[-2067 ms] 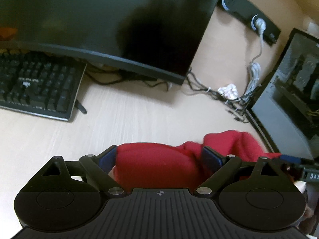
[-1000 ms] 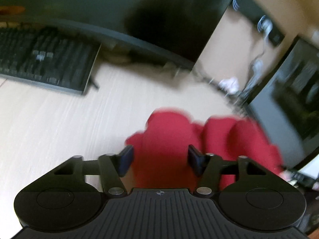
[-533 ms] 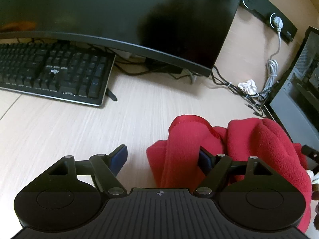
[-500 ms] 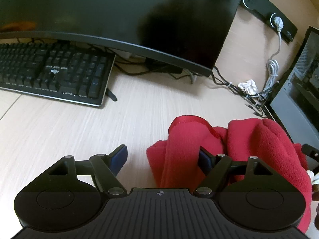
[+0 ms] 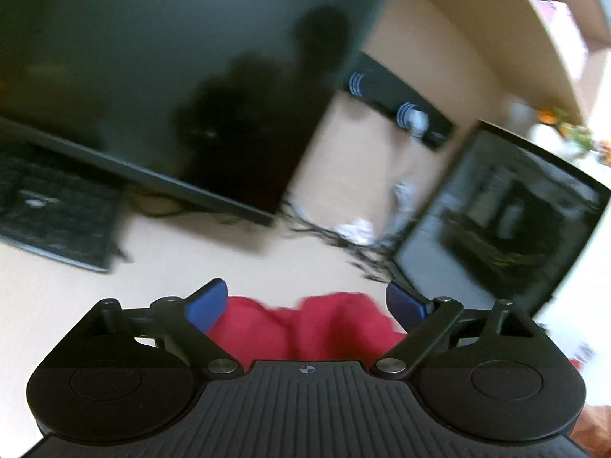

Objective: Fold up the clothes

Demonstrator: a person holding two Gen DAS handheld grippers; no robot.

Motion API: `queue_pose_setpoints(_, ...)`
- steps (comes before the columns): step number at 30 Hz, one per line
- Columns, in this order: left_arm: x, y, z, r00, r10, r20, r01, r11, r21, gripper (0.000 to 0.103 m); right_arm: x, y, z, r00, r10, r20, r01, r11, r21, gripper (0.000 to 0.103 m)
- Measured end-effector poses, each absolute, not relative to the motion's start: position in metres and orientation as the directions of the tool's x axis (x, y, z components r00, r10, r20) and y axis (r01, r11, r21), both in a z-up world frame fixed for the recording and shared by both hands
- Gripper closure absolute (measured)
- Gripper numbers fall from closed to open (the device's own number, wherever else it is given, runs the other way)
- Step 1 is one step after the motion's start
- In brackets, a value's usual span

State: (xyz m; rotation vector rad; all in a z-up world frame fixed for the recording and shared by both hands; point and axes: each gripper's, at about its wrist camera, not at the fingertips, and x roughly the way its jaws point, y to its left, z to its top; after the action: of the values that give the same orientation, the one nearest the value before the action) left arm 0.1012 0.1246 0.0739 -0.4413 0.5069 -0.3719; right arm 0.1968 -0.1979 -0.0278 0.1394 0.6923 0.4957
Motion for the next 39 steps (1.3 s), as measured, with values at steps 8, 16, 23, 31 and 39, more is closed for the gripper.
queue_pose_setpoints(8,0.155,0.126,-0.004,0.761,-0.409,-0.503,0.032,0.798,-0.601,0.009,0.195,-0.200,-0.031,0.664,0.486,-0.568,-0.381,0.874,0.303,0.006)
queue_pose_setpoints(16,0.173,0.114,-0.009,0.760,-0.430,-0.487,0.182,0.861,-0.476,0.008,0.166,-0.189,-0.031,0.737,0.385,-0.555,-0.245,0.918,0.311,0.005)
queue_pose_setpoints(23,0.203,0.114,-0.004,0.749,-0.466,-0.472,0.282,0.868,-0.409,0.009,0.121,-0.161,-0.025,0.788,0.191,-0.586,-0.016,0.957,0.291,0.004)
queue_pose_setpoints(31,0.150,0.179,0.047,0.820,-0.399,-0.410,0.091,0.799,-0.595,0.008,0.101,-0.165,-0.004,0.721,0.364,-0.590,-0.235,0.929,0.286,0.000)
queue_pose_setpoints(39,0.050,0.115,0.039,0.745,-0.379,-0.549,-0.072,0.772,-0.631,0.008,0.155,-0.183,0.051,0.611,0.589,-0.529,-0.605,0.779,0.168,0.000)
